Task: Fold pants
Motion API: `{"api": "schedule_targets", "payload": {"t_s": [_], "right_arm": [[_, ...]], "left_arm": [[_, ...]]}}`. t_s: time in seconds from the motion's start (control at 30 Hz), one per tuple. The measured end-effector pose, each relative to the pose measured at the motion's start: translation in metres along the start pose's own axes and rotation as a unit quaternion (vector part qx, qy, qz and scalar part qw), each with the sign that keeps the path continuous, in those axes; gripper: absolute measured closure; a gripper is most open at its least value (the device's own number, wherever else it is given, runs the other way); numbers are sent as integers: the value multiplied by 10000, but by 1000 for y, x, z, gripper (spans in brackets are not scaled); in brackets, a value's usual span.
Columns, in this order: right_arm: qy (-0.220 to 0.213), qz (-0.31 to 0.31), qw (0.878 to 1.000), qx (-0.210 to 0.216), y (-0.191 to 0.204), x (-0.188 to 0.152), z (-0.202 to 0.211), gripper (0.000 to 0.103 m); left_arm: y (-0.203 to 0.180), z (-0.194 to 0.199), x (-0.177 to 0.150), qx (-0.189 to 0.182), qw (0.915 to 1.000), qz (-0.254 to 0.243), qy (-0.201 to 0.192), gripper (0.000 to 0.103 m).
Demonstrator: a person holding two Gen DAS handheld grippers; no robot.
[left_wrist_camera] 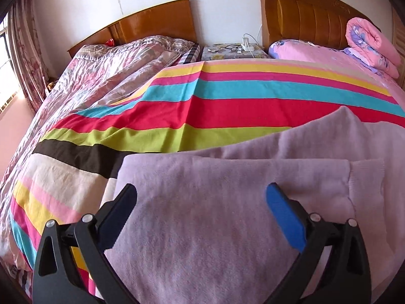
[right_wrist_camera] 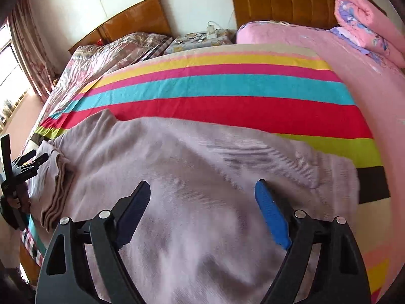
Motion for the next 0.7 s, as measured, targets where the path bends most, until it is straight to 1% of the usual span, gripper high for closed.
{"api": "schedule_targets", "payload": {"t_s": [0.03,0.07,0.13,0.2,0.27,0.33,0.37,0.43,0.47,0.5,0.53,0.63,0.67,0.7], "right_arm": [[-169,-161,9997,-54,-9,-5,18,18],[-380,-350,9987,35,-14,-13,38,18],[-693,-725,9947,213,-23,-40,73,16],[-773,-1175,9896,314,-31,-74,95,16],[-783,-1659,9814,566,-33,-111,106,16],[-780,-2072,9717,821,-29,-137,105,16],[-735,-2195,9687,895,-28,-146,102,16],[-642,-2345,9659,896,-24,-154,93,17],[-692,-2402,9638,932,-22,-152,92,18],[-730,-2482,9613,949,-23,-148,90,19],[-699,-2546,9598,950,-23,-144,87,19],[-346,-2676,9573,1041,-12,-138,73,18],[-273,-2659,9577,1064,-6,-136,71,19],[-217,-2678,9559,1187,1,-136,71,19]], "left_arm": [[4,4,0,137,9999,28,-11,2],[4,15,2,111,9998,56,-136,2],[-9,43,1,-195,9992,50,-353,1],[-29,65,-6,-479,9978,-30,-453,1],[-51,78,-19,-654,9963,-205,-524,1],[-66,75,-34,-553,9963,-411,-514,1],[-72,68,-43,-528,9964,-515,-429,1],[-77,50,-60,-430,9971,-616,-131,1],[-76,50,-62,-469,9971,-554,-226,1],[-75,49,-63,-547,9971,-476,-231,1],[-72,47,-66,-638,9971,-377,-152,1],[-67,40,-67,-885,9959,-169,62,1],[-66,39,-68,-926,9956,-135,97,1],[-65,38,-68,-933,9955,-130,94,1]]}}
Point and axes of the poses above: each gripper's, at about its wrist camera, not at the fingertips, and z roughly against the way its jaws point, y to its left, x to its top, the point moved 10 cm from there along -z, roughly the way its jaws point, and after that the axes turned 12 degrees about z, right-handed, at the moved point
